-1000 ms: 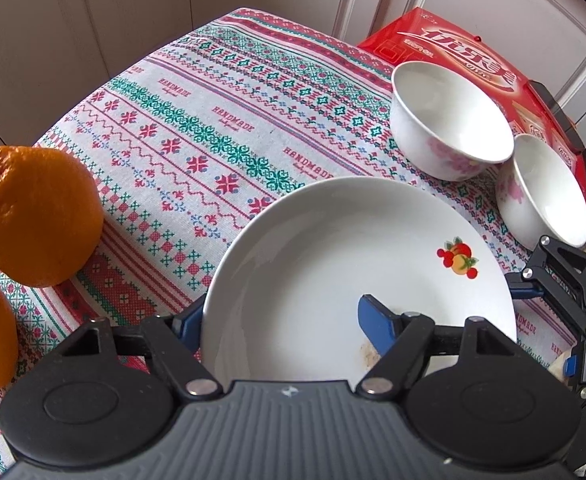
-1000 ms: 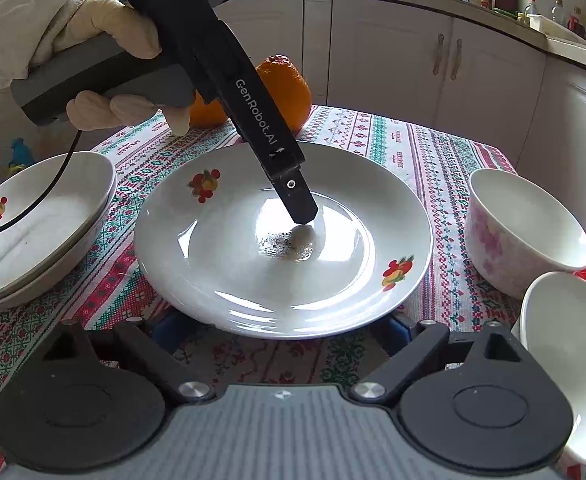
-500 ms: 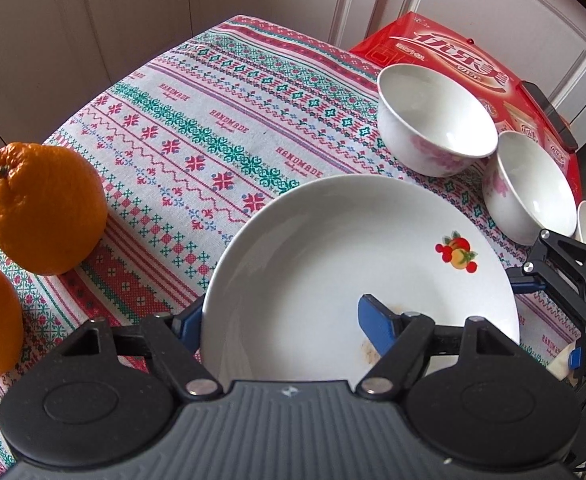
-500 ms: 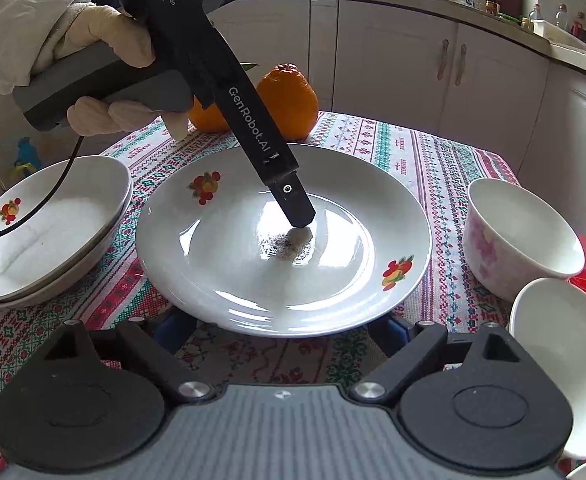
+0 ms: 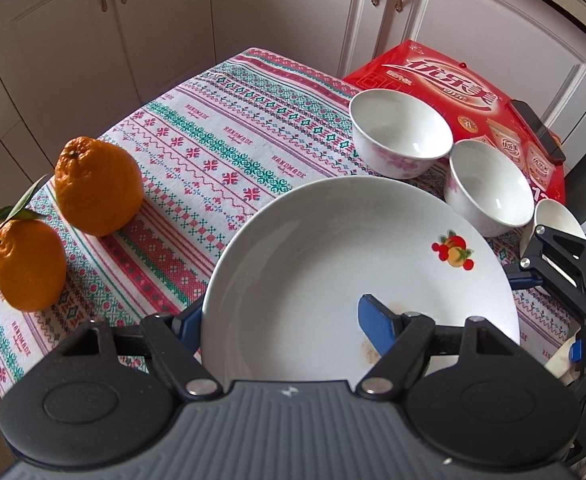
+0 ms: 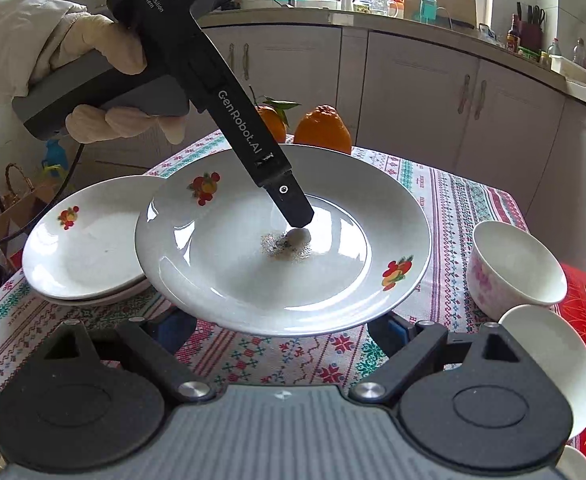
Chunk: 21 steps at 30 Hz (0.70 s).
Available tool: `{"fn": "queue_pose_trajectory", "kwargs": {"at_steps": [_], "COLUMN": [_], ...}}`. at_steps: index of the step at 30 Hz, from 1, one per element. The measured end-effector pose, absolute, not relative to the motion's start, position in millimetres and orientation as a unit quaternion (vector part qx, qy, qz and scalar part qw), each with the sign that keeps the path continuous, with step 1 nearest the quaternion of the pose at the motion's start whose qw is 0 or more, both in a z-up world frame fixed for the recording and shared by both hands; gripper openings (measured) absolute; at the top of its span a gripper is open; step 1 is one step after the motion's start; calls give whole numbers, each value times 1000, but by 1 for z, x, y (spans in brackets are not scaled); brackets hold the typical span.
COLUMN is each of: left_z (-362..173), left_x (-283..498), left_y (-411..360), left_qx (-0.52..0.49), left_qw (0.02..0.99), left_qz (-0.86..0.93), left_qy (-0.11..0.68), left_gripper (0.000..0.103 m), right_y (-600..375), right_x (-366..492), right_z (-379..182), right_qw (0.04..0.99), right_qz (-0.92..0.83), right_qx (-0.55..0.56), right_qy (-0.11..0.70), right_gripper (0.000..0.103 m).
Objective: Organize plates and bowls
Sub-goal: 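Lift the stained plate and carry it toward the white plate stack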
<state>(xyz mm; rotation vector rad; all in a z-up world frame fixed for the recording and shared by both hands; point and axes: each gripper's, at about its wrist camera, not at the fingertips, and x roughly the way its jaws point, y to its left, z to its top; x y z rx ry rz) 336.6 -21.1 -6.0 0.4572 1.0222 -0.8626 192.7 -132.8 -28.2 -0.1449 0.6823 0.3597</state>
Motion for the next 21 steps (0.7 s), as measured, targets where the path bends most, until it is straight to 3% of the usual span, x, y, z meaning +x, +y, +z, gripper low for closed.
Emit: {"fn": "queue_pose_trajectory", "kwargs": {"at_steps": [21], "left_z": [5], "left_x": [271], "left_y": [88], "left_qx": [135], "left_qw": [811], "left_qz": [-320], "left_qy": [471], "left_gripper": [76], "right_y": [-73], "right_x": [161], "right_z": [-8], "right_qw": [902], "right_qz": [275], "right_qx": [-110], "right_qy": [314], "right_gripper": [95]}}
